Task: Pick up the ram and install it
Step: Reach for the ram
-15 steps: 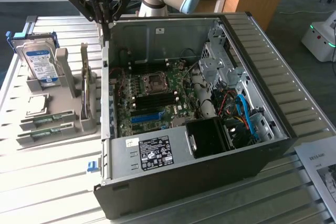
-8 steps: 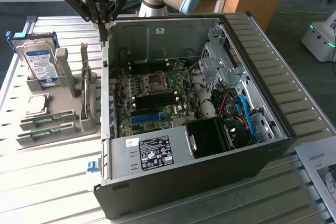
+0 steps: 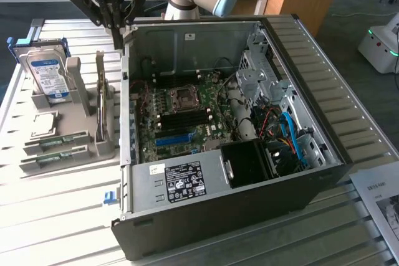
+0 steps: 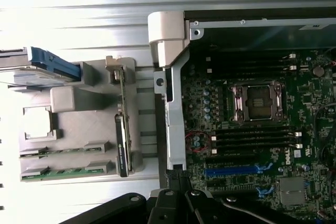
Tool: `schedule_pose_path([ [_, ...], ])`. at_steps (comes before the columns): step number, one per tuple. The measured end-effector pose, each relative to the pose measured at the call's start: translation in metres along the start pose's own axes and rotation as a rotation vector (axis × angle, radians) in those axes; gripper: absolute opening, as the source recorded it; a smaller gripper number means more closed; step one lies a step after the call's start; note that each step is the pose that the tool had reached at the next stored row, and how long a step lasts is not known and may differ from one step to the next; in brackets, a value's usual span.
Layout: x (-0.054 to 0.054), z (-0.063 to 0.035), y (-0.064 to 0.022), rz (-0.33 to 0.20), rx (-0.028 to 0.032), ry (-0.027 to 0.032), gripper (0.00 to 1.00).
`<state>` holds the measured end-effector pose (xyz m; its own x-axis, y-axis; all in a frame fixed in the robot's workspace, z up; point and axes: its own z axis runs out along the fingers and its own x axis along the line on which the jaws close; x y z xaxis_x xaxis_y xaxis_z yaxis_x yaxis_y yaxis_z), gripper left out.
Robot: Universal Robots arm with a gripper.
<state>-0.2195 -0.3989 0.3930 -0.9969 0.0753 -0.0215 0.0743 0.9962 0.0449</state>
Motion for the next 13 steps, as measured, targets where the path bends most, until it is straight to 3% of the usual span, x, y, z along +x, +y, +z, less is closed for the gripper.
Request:
schedule_pose_path([
  [13,0.018,-0.0002,-0.0014,0.0,0.0002,0.0022,0.1],
])
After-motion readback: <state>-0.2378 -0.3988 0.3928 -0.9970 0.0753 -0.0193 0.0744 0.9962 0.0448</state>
